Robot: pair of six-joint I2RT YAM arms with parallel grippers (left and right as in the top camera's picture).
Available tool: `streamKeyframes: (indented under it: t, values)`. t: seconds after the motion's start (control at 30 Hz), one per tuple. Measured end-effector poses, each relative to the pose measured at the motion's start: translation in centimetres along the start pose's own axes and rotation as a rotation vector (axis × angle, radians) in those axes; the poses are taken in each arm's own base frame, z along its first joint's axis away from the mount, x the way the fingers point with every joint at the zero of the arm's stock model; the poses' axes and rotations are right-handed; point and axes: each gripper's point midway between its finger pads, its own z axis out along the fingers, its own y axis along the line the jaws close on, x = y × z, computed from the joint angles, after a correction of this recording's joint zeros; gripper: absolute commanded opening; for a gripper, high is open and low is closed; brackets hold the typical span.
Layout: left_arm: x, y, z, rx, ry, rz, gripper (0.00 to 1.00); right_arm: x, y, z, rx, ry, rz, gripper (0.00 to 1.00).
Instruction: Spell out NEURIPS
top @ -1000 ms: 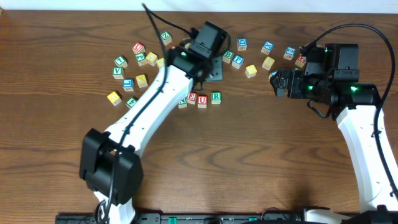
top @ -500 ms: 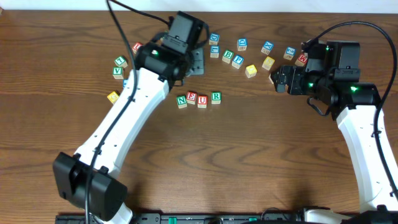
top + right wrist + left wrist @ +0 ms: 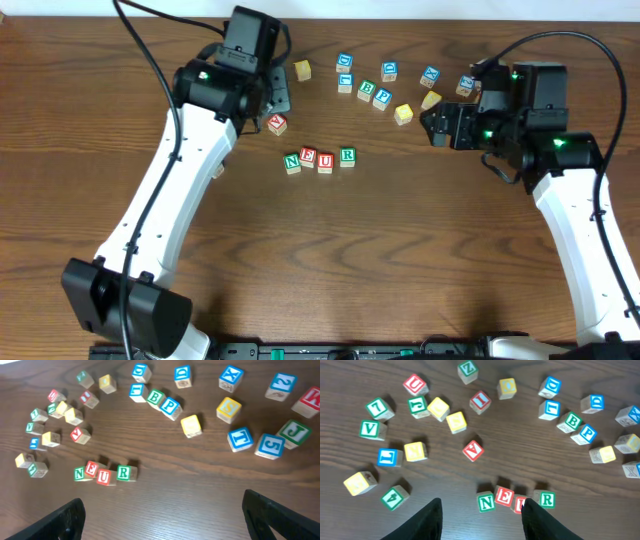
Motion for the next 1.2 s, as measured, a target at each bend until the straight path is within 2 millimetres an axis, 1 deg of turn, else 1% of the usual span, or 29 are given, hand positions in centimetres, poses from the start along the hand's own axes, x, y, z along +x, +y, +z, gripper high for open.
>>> streamKeyframes:
  t: [0.17, 0.3, 0.47, 0.57, 0.67, 0.8, 0.93, 1.07, 1.2]
  values:
    - [0.0, 1.2, 0.0, -0.02, 0.011, -0.016, 0.5, -0.8, 1.0, -0.4, -0.006, -0.019, -0.012, 0.97]
    - [-0.1, 1.8, 0.1, -0.029, 0.015, -0.022, 0.5, -1.1, 1.0, -0.7, 0.001, -0.022, -0.004, 0.98]
    - [0.0, 2.2, 0.1, -0.038, 0.023, -0.01, 0.5, -0.8, 0.4, -1.5, 0.057, 0.018, 0.027, 0.96]
    - [0.0, 2.6, 0.1, -0.044, 0.029, -0.015, 0.5, -1.3, 0.0, -1.9, 0.099, 0.036, 0.039, 0.96]
    - [0.0, 3.5, 0.1, -0.06, 0.034, -0.028, 0.5, -2.0, -0.4, -2.3, 0.138, 0.055, 0.046, 0.94]
    - [0.1, 4.7, 0.1, -0.081, 0.05, -0.047, 0.5, -2.9, -0.7, -1.9, 0.16, 0.069, 0.055, 0.93]
    - [0.2, 5.5, 0.1, -0.096, 0.063, -0.06, 0.51, -3.0, -1.5, -1.3, 0.196, 0.083, 0.08, 0.93]
    - [0.3, 5.7, 0.1, -0.099, 0.067, -0.059, 0.51, -2.7, -2.3, -0.9, 0.236, 0.096, 0.102, 0.94]
    - [0.3, 5.7, 0.1, -0.099, 0.067, -0.058, 0.51, -2.7, -2.8, -1.0, 0.267, 0.09, 0.12, 0.94]
